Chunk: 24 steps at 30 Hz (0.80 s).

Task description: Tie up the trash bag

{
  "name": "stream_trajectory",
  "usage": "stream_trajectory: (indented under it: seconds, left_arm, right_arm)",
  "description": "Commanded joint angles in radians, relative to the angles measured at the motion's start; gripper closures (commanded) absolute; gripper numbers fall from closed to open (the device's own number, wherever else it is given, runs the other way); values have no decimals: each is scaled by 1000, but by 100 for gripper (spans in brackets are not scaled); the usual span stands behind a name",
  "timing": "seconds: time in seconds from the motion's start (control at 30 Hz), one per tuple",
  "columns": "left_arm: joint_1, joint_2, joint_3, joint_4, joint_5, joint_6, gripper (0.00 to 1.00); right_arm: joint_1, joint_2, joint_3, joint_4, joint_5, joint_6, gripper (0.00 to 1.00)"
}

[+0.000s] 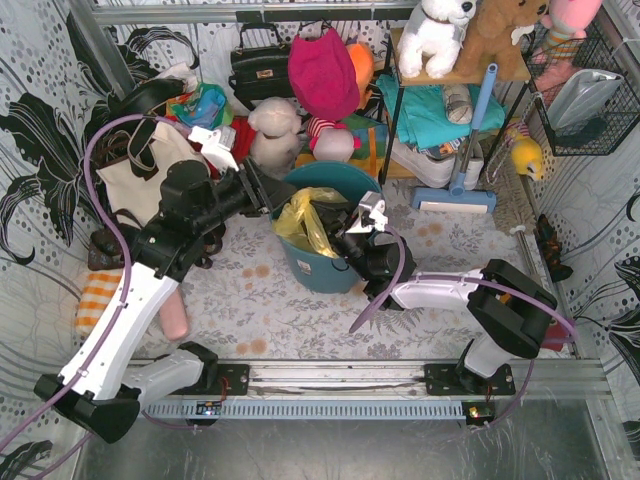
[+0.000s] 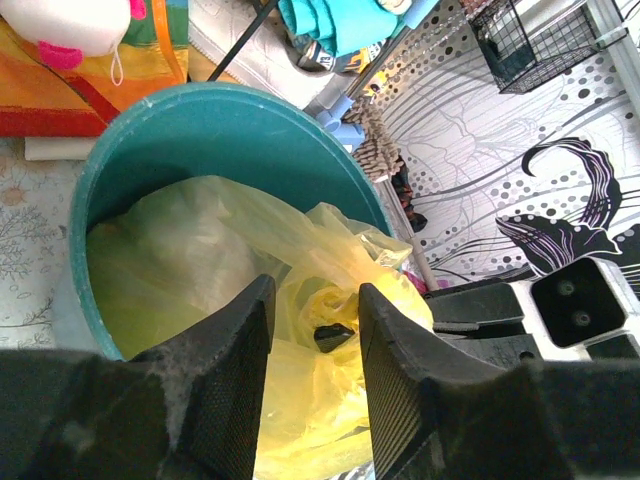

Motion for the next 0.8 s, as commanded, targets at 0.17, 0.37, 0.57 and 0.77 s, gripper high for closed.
stream_trajectory:
  seconds: [0.17,0.37,0.57,0.77]
  left_arm:
    - [-2,-4,-37,104,43,-10,61]
    - [-3,-12,-62,136,70,-31,76]
    - [-4,-21,-67,140,57,-34,100]
    - [-4,-42,-56,147,15,-28,100]
  right_arm:
    - [7,39,57,105,-42,53,100]
    - [9,33,46,104,-38,48,100]
    - [13,19,36,104,-33,39,100]
    - [15,-42,-12,88,-15,92,89]
